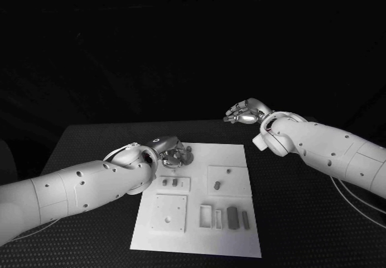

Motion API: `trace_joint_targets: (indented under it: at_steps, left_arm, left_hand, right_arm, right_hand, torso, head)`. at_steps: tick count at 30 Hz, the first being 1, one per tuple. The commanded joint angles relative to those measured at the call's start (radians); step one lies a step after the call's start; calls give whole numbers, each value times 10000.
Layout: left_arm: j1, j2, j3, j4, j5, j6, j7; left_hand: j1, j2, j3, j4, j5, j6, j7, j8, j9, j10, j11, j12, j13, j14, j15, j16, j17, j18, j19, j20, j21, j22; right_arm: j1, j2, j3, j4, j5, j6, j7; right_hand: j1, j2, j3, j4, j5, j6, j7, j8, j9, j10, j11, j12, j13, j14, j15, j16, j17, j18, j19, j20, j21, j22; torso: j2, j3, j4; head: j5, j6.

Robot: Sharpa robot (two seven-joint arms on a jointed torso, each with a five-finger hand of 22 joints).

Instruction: Assemble the parts on the task board

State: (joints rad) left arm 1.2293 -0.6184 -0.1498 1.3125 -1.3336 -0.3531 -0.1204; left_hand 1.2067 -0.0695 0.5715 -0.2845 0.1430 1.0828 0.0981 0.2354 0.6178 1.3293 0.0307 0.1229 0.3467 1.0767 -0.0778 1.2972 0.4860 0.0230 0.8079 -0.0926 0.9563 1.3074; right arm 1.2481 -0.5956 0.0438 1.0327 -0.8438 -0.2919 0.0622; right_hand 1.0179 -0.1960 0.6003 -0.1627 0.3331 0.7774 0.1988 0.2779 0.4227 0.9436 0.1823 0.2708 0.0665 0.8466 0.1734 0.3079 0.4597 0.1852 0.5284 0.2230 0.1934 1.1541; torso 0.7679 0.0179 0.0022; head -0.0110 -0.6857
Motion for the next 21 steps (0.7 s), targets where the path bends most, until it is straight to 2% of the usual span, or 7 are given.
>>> trace_joint_targets:
  at_steps: [1,3,7,11,18,21]
  left_arm:
    - [47,-240,58,243,774,527,134]
    - [136,-436,86,351,799,859,110]
    - [235,-778,82,486,799,1060,49]
    - [242,-935,75,511,771,1121,55]
    - [237,-1046,54,461,529,1218,57]
    - [233,-1046,34,378,544,1246,49]
  left_hand:
    - [-52,63,2,5,53,84,-18,32,10,78,16,23,7,65,10,25,-18,185,36,-762,50,172]
    - [-51,68,7,0,62,80,-18,29,6,77,16,16,5,66,9,24,-20,186,38,-765,50,171]
    - [-45,74,16,-12,74,70,-16,21,-3,73,16,-1,1,75,8,21,-26,190,46,-773,47,166]
    - [-45,71,18,-15,78,70,-16,20,-5,75,16,-5,0,76,8,20,-28,190,45,-774,45,164]
    - [-41,73,22,-17,78,73,-16,20,-7,79,16,-11,0,80,8,19,-30,190,45,-775,43,162]
    - [-44,74,21,-16,74,74,-16,20,-8,82,16,-13,0,84,7,20,-31,190,45,-775,42,161]
  right_arm:
    - [-2,-30,2,28,19,98,59]
    - [-2,-34,2,31,19,96,60]
    - [-2,-78,2,45,19,96,53]
    - [-1,-93,2,60,19,91,56]
    - [-1,-111,2,59,18,93,56]
    - [-1,-108,2,66,18,90,58]
  right_hand:
    - [-24,0,-56,-11,39,-81,199,27,-13,76,-27,-51,15,-67,5,67,-14,-177,-35,-10,-56,16]
    - [-22,-1,-56,-13,39,-80,199,28,-13,77,-28,-53,15,-67,5,68,-15,-177,-35,-11,-58,17]
    - [-20,-3,-56,-14,41,-79,198,31,-13,78,-30,-58,15,-68,6,70,-18,-177,-33,-11,-62,21]
    - [-15,-4,-56,-16,42,-77,197,34,-13,80,-32,-63,15,-69,6,72,-20,-177,-31,-12,-66,25]
    - [-10,-4,-55,-18,44,-73,195,39,-12,84,-39,-70,15,-70,5,75,-25,-177,-28,-13,-73,31]
    - [-10,-4,-55,-18,45,-72,195,40,-12,84,-40,-72,15,-70,5,76,-26,-177,-27,-13,-74,32]
  torso:
    - [-3,1,19]
    - [-4,-1,16]
    - [-3,-4,25]
    - [2,-5,19]
    - [13,-31,12]
    - [8,-7,-2]
  head:
    - [27,5]
    - [42,-2]
    - [48,-15]
    - [75,-16]
    - [84,-35]
    - [109,-26]
